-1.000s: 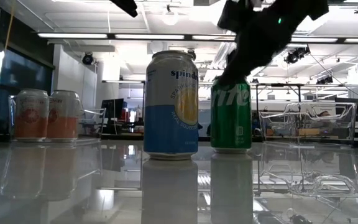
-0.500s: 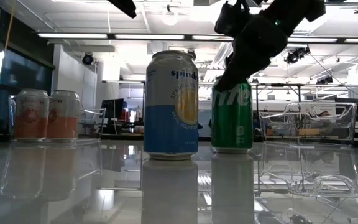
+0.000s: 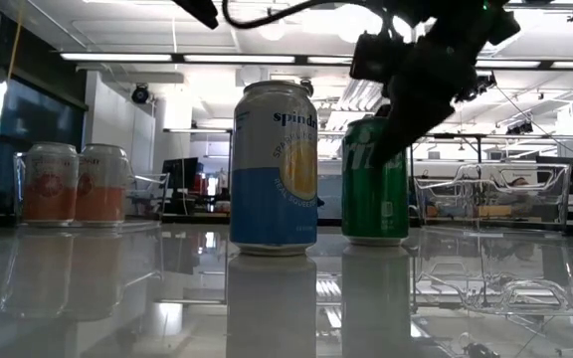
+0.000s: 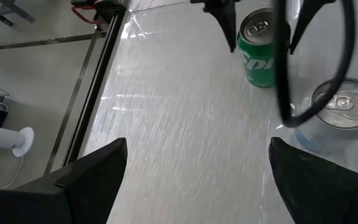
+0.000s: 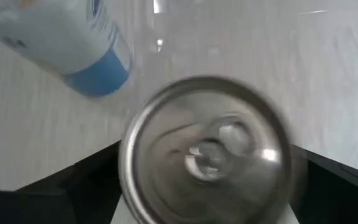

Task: Sort soda cans
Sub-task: Put the green soda can into the bottom transparent bin

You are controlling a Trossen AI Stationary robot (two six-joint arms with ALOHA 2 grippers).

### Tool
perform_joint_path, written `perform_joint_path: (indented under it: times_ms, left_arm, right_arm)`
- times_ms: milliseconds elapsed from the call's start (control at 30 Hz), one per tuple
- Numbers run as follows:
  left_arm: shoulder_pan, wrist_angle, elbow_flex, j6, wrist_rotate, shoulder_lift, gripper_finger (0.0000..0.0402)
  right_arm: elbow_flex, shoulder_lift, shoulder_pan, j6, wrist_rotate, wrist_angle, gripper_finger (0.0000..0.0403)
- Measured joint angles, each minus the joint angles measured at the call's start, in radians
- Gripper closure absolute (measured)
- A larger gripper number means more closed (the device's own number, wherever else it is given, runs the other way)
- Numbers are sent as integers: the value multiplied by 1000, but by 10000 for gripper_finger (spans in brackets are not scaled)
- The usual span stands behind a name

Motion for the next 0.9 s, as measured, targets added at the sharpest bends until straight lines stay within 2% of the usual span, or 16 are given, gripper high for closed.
perform_joint_path:
  times_ms: [400,700,900]
  left_arm:
    - [0,0,0,0,0,0,35]
    - [0,0,0,0,0,0,35]
    - [1,0,0,0,-1,0,35]
  right_arm:
    - [0,2,-3,-6,19,62,24]
    - [1,-3,-3,-4,-8,47,52]
    - [55,-3,-3,-7,-16,-65,54]
